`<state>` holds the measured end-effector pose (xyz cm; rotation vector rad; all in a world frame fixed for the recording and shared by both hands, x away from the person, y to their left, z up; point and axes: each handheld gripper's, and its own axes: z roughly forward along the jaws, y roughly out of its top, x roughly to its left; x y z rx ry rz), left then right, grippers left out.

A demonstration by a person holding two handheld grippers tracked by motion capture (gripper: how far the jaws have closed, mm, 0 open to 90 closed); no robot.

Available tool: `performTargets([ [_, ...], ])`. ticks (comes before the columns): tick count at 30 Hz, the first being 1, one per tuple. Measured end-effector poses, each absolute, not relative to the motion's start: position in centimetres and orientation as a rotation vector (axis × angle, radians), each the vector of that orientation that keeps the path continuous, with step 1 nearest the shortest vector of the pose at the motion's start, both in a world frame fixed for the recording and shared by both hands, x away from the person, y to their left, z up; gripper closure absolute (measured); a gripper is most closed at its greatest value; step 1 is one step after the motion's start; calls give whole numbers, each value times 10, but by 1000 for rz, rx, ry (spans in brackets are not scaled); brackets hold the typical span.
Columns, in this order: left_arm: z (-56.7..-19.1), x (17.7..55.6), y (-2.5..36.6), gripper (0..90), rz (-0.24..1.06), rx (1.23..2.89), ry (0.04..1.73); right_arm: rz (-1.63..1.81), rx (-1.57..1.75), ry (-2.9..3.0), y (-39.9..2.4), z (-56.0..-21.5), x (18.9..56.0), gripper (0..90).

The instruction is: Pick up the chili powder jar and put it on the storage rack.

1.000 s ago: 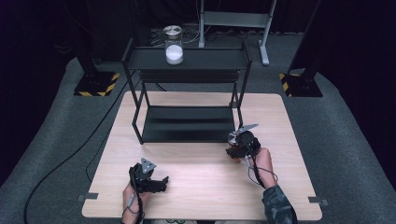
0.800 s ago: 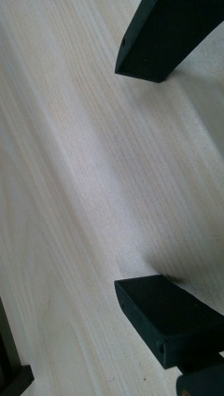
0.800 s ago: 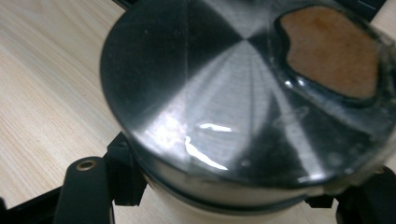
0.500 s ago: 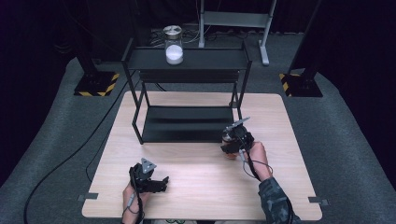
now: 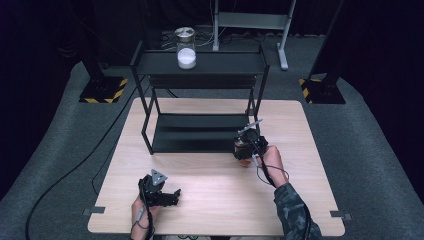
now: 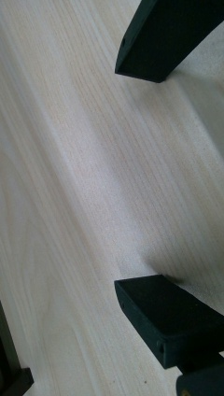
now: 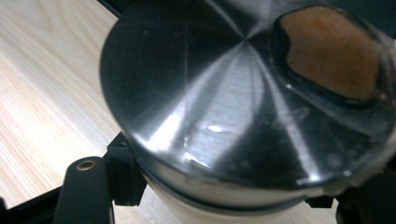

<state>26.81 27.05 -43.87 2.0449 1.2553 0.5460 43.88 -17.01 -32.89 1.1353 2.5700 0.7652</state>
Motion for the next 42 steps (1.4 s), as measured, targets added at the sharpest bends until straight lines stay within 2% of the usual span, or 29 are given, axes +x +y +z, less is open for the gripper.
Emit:
performTargets([
  [16, -439, 269, 271, 1, 542, 2045, 1256, 769, 1101, 2596, -159, -324, 442, 307],
  [42, -438, 268, 270, 1, 549, 2050, 1251, 779, 1020, 2583, -143, -296, 448, 307],
])
